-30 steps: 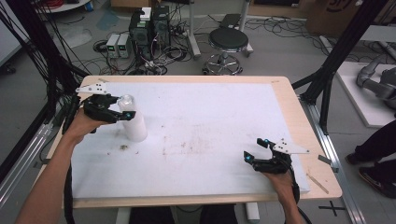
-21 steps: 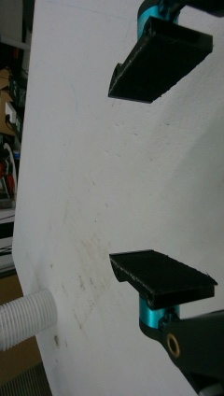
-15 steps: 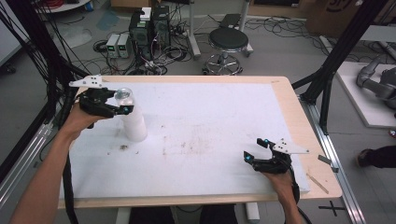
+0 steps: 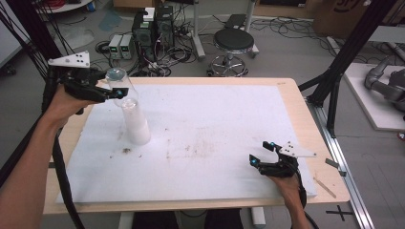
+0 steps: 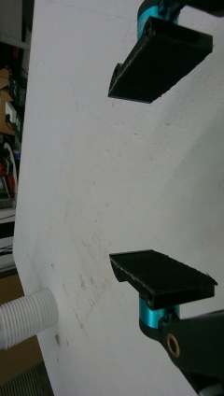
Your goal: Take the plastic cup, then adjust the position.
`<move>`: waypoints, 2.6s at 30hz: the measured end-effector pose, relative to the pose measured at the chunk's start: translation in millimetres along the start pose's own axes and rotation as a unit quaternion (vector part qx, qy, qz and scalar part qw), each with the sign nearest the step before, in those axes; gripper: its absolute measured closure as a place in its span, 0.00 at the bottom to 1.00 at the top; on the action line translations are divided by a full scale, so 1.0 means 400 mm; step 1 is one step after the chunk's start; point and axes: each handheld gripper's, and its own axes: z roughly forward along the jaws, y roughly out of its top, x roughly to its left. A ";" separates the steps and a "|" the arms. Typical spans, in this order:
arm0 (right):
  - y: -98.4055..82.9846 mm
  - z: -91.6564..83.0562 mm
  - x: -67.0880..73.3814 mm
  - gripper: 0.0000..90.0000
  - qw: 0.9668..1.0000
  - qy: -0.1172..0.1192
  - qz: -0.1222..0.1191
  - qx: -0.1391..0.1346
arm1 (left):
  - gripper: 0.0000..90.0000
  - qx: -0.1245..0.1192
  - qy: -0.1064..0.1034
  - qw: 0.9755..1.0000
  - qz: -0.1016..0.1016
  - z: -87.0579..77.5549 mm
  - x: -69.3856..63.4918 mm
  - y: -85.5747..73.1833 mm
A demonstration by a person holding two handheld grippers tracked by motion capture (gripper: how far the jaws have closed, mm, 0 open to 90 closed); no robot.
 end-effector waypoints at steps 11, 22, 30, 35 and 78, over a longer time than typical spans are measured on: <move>-0.001 -0.001 -0.001 0.19 1.000 -0.002 -0.001 -0.006 | 0.38 -0.008 -0.011 1.000 0.006 -0.013 -0.052 0.015; 0.000 -0.001 -0.005 0.19 1.000 0.002 0.008 -0.005 | 0.38 -0.029 -0.065 0.997 0.015 0.083 -0.233 -0.023; -0.001 -0.003 -0.005 0.19 1.000 0.003 0.009 -0.010 | 0.38 -0.040 -0.097 0.994 0.025 0.174 -0.325 -0.060; -0.001 -0.002 -0.008 0.19 1.000 0.008 0.012 -0.008 | 0.38 -0.037 -0.112 0.993 0.026 0.229 -0.367 -0.097; 0.001 -0.010 -0.014 0.19 0.999 0.043 0.016 -0.015 | 0.38 -0.042 -0.132 0.990 -0.001 0.310 -0.383 -0.178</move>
